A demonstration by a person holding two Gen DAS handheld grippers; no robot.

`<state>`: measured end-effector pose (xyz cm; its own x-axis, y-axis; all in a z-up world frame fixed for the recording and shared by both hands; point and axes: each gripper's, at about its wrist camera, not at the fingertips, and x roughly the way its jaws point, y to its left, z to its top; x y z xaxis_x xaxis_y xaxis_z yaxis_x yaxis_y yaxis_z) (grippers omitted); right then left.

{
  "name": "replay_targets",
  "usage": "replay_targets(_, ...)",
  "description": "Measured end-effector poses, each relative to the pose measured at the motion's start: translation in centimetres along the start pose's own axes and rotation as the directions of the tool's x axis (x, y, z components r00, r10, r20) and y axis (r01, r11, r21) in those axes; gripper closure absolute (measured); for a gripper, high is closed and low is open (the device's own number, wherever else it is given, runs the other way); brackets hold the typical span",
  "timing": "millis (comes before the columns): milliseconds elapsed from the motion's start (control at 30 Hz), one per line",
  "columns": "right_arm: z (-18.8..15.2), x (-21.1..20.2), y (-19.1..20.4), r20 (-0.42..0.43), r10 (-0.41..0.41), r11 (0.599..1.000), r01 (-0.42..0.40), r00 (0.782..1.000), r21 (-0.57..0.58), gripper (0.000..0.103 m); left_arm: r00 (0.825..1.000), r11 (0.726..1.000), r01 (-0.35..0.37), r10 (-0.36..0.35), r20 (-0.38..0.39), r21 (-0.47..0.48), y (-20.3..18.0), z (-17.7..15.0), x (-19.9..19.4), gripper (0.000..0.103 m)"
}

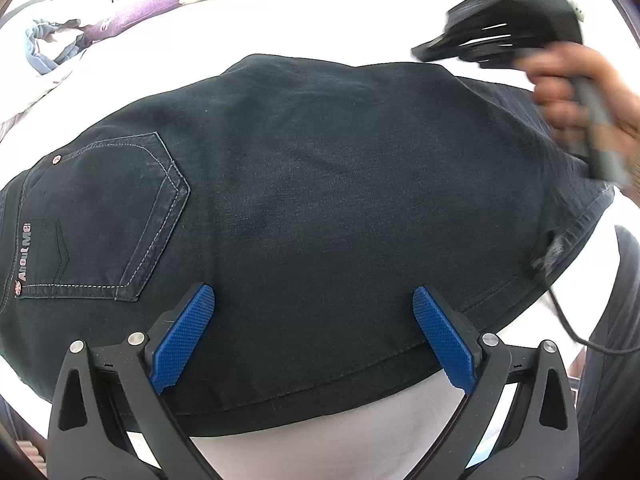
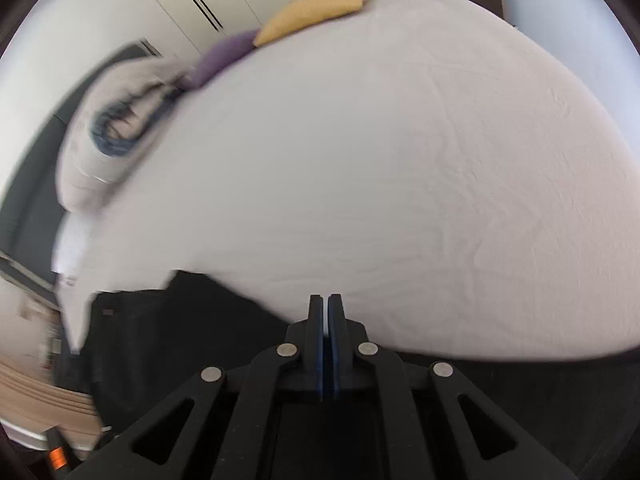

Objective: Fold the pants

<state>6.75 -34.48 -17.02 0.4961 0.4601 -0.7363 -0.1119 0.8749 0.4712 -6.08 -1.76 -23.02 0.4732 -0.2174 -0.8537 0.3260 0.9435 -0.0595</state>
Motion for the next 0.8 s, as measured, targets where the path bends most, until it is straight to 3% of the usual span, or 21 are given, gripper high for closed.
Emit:
replay_targets(67,-2.8,-2.7,1.3,-0.009,0.217,0.976,-0.218,0.976,-0.015,0.097,1.0,1.0,-0.002,0.002,0.001,-0.004,-0.1,-0.1,0.0,0.002)
replay_targets(100,-4.5,-2.8,2.4,-0.044,0.261,0.964,-0.263,0.964,-0.038,0.097,1.0,1.0,-0.003,0.003,-0.002,-0.003,0.8,0.9,-0.7,0.002)
replay_targets(167,-8.2,-1.6,2.6,-0.159,0.211,0.972,-0.224,0.965,-0.072,0.094,1.0,1.0,-0.005,0.005,-0.014,0.003,0.4,1.7,-1.4,0.002)
replay_targets(200,-10.2,-0.5,1.4,-0.218,0.118,0.989,-0.134,0.969,-0.061,0.094,1.0,1.0,-0.005,0.005,-0.019,0.004,0.4,2.0,-1.5,0.002)
replay_targets(233,-11.5,-0.3,-1.3,-0.235,0.119,0.993,-0.12,0.965,0.011,0.103,1.0,1.0,-0.004,0.005,-0.024,0.008,0.3,2.2,-1.6,0.002)
replay_targets(267,-12.7,-1.6,-3.6,-0.183,0.212,0.975,-0.195,0.96,0.11,0.103,1.0,1.0,-0.006,0.006,-0.026,0.014,0.3,2.3,-1.7,0.002)
replay_targets(300,-13.5,-3.8,-6.0,-0.139,0.209,0.969,-0.187,0.968,0.161,0.103,1.0,1.0,-0.004,0.005,-0.029,0.016,0.3,2.4,-1.9,0.002)
replay_targets(367,-15.0,-7.8,-8.5,-0.072,0.119,0.98,-0.106,0.99,0.17,0.103,0.999,1.0,0.004,-0.003,-0.038,0.007,0.2,2.8,-2.2,0.004)
replay_targets(433,-16.3,-11.6,-10.7,-0.04,0.01,0.984,-0.002,0.999,0.18,0.103,0.999,1.0,0.001,-0.001,-0.048,0.004,0.2,3.0,-2.8,0.017)
replay_targets(567,-16.7,-17.5,-14.2,0.005,-0.16,0.953,0.153,0.987,0.26,0.103,0.999,0.999,0.038,-0.039,0.021,0.021,-0.4,6.6,-5.0,0.017)
replay_targets(633,-16.1,-18.9,-13.4,0.01,-0.232,0.939,0.221,0.973,0.263,0.098,0.997,0.998,0.056,-0.057,0.055,0.024,-0.9,9.1,-4.9,0.017)
replay_targets(667,-15.7,-19.5,-12.6,0.043,-0.211,0.948,0.194,0.977,0.251,0.096,0.996,0.997,0.07,-0.072,0.061,0.022,-1.1,10.4,-4.3,0.017)
replay_targets(733,-14.7,-19.9,-10.8,0.105,-0.051,0.978,0.028,0.993,0.206,0.093,0.992,0.994,0.113,-0.113,0.053,0.004,-1.6,12.2,-2.5,0.017)
replay_targets(800,-13.9,-18.0,-8.9,0.125,0.063,0.981,-0.084,0.99,0.173,0.075,0.986,0.986,0.165,-0.164,0.011,-0.032,-1.9,13.2,0.3,0.017)
